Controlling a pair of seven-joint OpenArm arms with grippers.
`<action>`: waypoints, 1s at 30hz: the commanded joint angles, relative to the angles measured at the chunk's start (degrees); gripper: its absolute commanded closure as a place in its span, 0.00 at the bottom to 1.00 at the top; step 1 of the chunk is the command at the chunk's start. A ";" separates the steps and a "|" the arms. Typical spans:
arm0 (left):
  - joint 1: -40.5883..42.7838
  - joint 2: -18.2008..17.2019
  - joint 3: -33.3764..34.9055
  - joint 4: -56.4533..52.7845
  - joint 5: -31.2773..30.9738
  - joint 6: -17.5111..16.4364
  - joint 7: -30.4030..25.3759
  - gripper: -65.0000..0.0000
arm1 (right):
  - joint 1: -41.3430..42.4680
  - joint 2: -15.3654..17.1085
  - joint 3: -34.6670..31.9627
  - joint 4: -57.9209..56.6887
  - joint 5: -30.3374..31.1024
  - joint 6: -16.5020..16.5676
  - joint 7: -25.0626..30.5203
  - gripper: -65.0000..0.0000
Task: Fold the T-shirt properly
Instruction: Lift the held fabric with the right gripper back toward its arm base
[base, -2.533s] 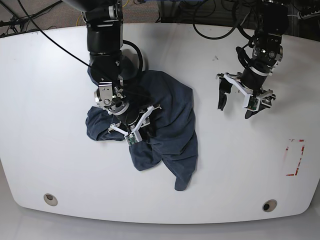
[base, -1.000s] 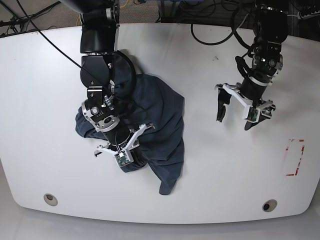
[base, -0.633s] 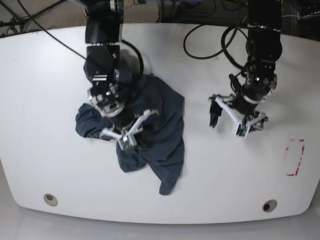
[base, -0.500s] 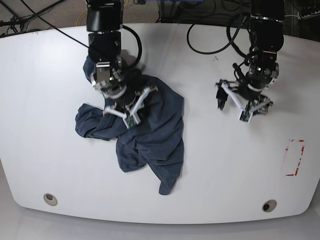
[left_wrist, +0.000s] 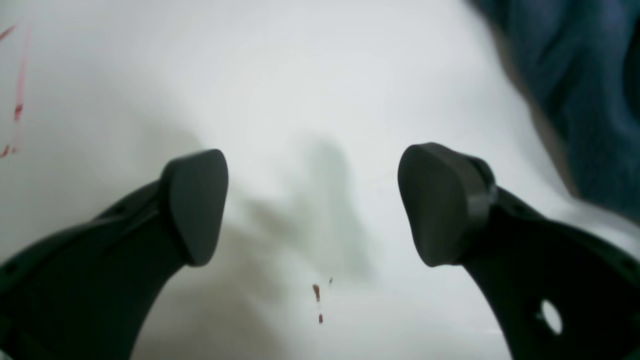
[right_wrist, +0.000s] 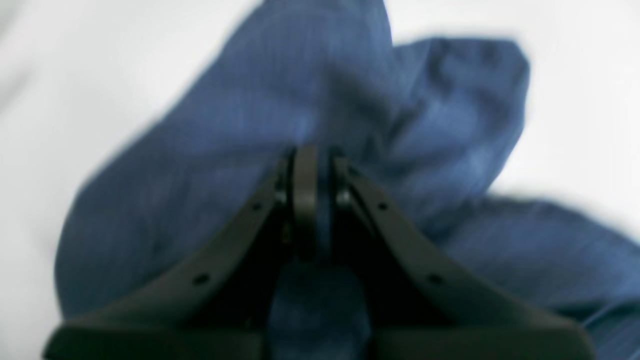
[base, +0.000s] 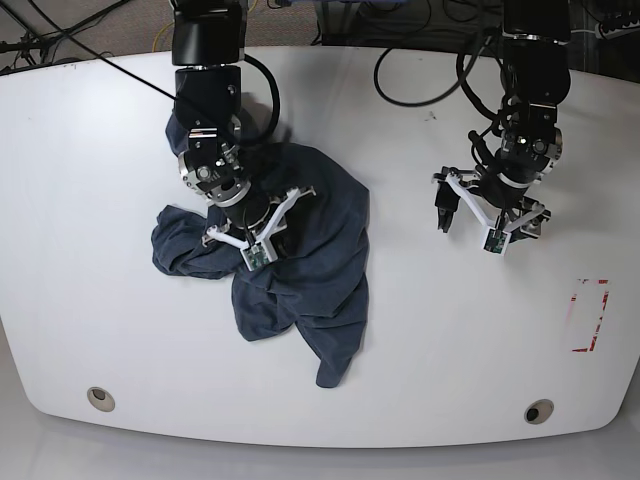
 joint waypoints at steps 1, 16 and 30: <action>-1.34 -0.26 -0.14 4.77 -0.45 0.01 -2.36 0.19 | 1.17 -0.09 -0.04 1.93 0.53 0.23 1.49 0.94; -1.17 -0.35 -0.14 5.64 -0.45 0.01 -2.36 0.19 | 4.51 0.09 -0.04 4.92 0.44 0.41 -1.41 0.94; -1.17 -0.35 -0.23 5.64 -0.45 -6.67 -2.36 0.19 | 5.83 0.44 0.40 15.21 0.36 0.32 -8.97 0.94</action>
